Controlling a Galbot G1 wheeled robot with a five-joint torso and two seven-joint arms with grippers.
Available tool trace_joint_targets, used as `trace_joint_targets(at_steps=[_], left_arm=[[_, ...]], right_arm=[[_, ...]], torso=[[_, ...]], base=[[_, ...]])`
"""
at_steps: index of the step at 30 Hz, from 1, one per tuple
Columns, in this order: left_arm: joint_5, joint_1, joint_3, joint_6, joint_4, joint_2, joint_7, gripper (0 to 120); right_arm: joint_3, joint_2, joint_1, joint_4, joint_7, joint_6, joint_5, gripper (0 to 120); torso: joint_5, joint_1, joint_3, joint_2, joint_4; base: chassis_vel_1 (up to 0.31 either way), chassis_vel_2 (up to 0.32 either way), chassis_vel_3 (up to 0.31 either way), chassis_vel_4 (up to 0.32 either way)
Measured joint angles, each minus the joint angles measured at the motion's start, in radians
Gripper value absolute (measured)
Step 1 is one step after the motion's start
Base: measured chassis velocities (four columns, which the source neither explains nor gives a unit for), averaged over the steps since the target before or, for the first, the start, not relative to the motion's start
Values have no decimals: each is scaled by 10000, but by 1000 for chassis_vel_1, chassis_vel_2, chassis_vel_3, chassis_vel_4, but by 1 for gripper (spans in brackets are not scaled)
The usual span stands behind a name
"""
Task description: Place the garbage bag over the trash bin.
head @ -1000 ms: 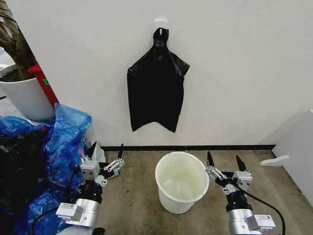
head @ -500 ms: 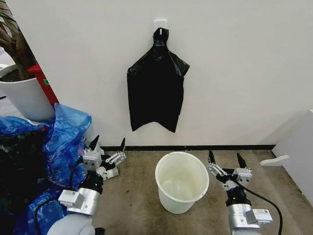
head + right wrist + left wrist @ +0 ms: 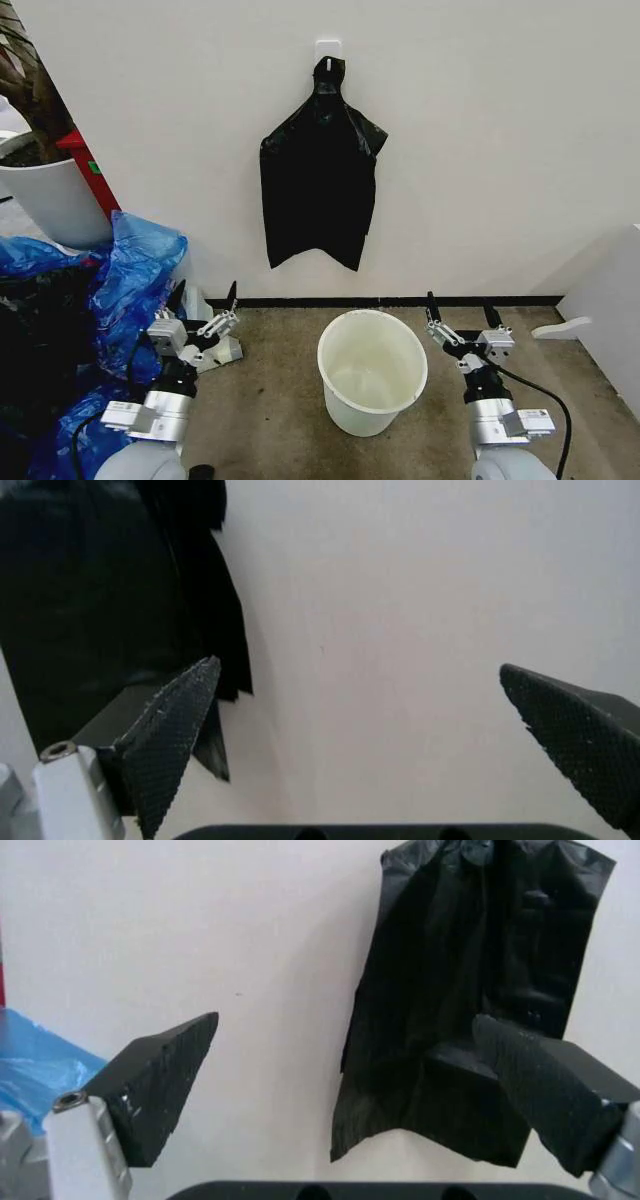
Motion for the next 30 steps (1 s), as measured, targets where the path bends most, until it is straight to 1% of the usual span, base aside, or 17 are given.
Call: trace_joint_targets(at_steps=[4, 5, 8, 14, 18, 22, 27, 30], left_arm=[[-64, 2, -30, 117, -156, 140, 4, 100], [-52, 24, -25, 168, -235, 97, 15, 100], [-5, 275, 14, 199, -419, -302, 136, 100], [10, 490, -247, 160, -655, -367, 392, 100], [-16, 679, -366, 273, -908, -448, 423, 100], [-163, 964, -399, 773, -1325, -604, 412, 100], [-41, 1021, -477, 784, -1374, -601, 472, 100], [-58, 1160, -840, 640, -1201, -402, 620, 100]], right_arm=[[-43, 217, -101, 175, -187, 116, 134, 100], [-85, 319, -182, 296, -196, 118, 83, 100], [-255, 866, -468, 861, -177, -20, -623, 100], [-402, 1193, -892, 1455, -169, -129, -959, 100], [-454, 1192, -1110, 1714, -193, -196, -969, 100], [-463, 1046, -1264, 1959, -226, -307, -984, 100], [-416, 879, -1360, 1989, -208, -427, -1136, 100], [-321, 726, -1442, 1914, -173, -595, -1127, 100]], torso=[[-2, 0, -1, 0, 0], [-1, 0, -1, 0, -2], [-3, -1, -1, 0, 1], [-2, -2, -1, 0, 0], [-3, -2, -1, 0, -1], [-1, -2, -1, 0, 1], [-2, -2, 0, 0, 0], [-1, -1, 0, 0, 1]], base=[[0, 0, 0, 0], [0, 0, 0, 0], [0, 0, 0, 0], [0, 0, 0, 0], [0, 0, 0, 0], [0, 0, 0, 0], [0, 0, 0, 0], [0, 0, 0, 0]])
